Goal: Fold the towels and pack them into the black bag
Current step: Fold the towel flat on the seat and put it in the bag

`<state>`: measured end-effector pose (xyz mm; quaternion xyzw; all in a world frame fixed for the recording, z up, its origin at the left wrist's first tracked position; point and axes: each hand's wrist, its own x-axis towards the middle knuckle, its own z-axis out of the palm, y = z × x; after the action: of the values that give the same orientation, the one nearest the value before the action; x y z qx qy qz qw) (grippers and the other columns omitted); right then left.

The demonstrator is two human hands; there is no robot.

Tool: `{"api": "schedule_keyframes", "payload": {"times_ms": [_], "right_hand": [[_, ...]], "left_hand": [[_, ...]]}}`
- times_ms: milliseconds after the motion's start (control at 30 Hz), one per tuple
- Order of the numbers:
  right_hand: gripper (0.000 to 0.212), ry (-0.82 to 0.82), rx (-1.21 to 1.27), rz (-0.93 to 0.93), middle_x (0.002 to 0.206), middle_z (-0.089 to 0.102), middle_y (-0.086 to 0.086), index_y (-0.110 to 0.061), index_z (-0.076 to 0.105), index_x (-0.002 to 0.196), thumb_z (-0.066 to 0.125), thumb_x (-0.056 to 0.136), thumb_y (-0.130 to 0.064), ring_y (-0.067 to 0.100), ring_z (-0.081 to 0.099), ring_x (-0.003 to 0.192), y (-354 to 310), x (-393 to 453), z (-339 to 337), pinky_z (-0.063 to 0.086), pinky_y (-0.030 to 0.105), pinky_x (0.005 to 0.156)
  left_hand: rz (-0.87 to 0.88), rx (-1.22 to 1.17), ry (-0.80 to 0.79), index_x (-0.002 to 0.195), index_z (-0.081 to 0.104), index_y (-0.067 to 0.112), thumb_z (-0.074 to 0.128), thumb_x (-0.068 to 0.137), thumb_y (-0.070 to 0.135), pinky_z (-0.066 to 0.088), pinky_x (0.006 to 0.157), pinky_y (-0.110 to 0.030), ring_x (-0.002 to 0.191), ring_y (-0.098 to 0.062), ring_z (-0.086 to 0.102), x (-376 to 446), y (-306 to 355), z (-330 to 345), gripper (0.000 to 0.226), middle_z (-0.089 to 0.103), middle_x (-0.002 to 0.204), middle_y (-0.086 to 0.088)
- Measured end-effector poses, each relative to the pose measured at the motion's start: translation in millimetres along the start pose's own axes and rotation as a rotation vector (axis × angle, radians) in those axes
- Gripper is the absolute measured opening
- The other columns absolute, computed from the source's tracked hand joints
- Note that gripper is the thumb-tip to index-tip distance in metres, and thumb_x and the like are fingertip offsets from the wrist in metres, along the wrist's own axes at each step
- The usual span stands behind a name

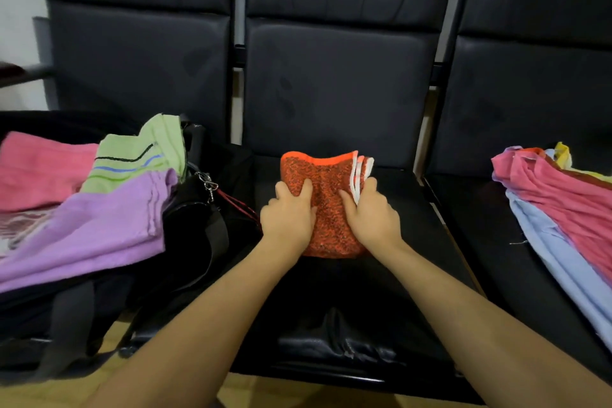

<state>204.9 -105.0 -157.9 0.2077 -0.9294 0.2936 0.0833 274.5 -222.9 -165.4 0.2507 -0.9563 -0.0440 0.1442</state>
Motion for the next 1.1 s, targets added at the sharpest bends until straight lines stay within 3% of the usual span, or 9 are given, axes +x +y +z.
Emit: {"api": "schedule_keyframes", "payload": {"times_ms": [100, 267, 367, 767, 867, 1000, 1100], "right_hand": [[0.038, 0.025, 0.055, -0.073, 0.105, 0.064, 0.009, -0.011, 0.04, 0.11, 0.042, 0.097, -0.047, 0.03, 0.063, 0.092, -35.2, 7.8, -1.8, 0.045, 0.037, 0.071], [0.038, 0.064, 0.106, -0.162, 0.103, 0.062, 0.01, -0.009, 0.041, 0.11, 0.041, 0.098, -0.046, 0.031, 0.062, 0.09, -100.6, 19.7, 0.0, 0.037, 0.033, 0.065], [0.039, 0.049, 0.118, -0.243, 0.105, 0.061, 0.012, -0.008, 0.04, 0.114, 0.04, 0.098, -0.044, 0.034, 0.061, 0.093, -142.3, 27.3, 9.8, 0.041, 0.037, 0.067], [0.04, -0.06, 0.146, -0.456, 0.117, 0.061, 0.018, -0.004, 0.041, 0.118, 0.04, 0.1, -0.039, 0.04, 0.057, 0.106, -281.1, 67.1, 108.5, 0.039, 0.04, 0.079], [0.034, -0.014, 0.075, -0.569, 0.11, 0.065, 0.015, -0.006, 0.042, 0.113, 0.04, 0.1, -0.038, 0.036, 0.058, 0.103, -297.1, 76.9, 132.3, 0.033, 0.039, 0.085], [0.033, 0.007, -0.015, -0.576, 0.106, 0.065, 0.01, -0.009, 0.043, 0.111, 0.041, 0.099, -0.04, 0.031, 0.06, 0.098, -304.8, 93.0, 161.3, 0.028, 0.039, 0.086], [0.052, 0.18, -0.368, -0.53, 0.109, 0.063, 0.008, -0.008, 0.05, 0.118, 0.061, 0.085, -0.048, 0.027, 0.059, 0.097, -297.6, 100.4, 183.1, 0.036, 0.039, 0.086]], "left_hand": [[-0.004, 0.049, 0.059, 0.148, 0.019, 0.03, 0.04, 0.097, 0.045, 0.044, 0.08, -0.037, 0.101, -0.032, 0.057, 10.7, -27.6, -28.6, 0.056, 0.037, 0.126, -0.014], [-0.012, 0.145, 0.16, 0.146, 0.023, 0.029, 0.04, 0.097, 0.046, 0.044, 0.076, -0.037, 0.097, -0.033, 0.059, 26.9, -81.2, -74.0, 0.055, 0.039, 0.123, -0.014], [-0.048, 0.167, 0.168, 0.145, 0.026, 0.029, 0.041, 0.096, 0.047, 0.039, 0.07, -0.036, 0.098, -0.033, 0.058, 35.9, -121.4, -92.8, 0.055, 0.039, 0.124, -0.015], [-0.22, 0.151, 0.126, 0.143, 0.03, 0.024, 0.041, 0.097, 0.046, 0.034, 0.068, -0.035, 0.093, -0.038, 0.058, 79.5, -282.9, -96.0, 0.052, 0.038, 0.12, -0.017], [-0.241, 0.173, 0.148, 0.144, 0.027, 0.025, 0.039, 0.098, 0.046, 0.035, 0.066, -0.035, 0.091, -0.038, 0.058, 90.8, -310.0, -89.9, 0.053, 0.038, 0.121, -0.017], [-0.269, 0.14, 0.145, 0.144, 0.027, 0.027, 0.039, 0.097, 0.048, 0.037, 0.068, -0.036, 0.095, -0.037, 0.056, 106.6, -330.2, -72.0, 0.053, 0.038, 0.121, -0.017], [-0.293, 0.231, 0.109, 0.142, 0.033, 0.024, 0.041, 0.095, 0.051, 0.037, 0.087, -0.039, 0.113, -0.037, 0.044, 110.7, -335.6, -42.7, 0.055, 0.035, 0.132, -0.019]]}}
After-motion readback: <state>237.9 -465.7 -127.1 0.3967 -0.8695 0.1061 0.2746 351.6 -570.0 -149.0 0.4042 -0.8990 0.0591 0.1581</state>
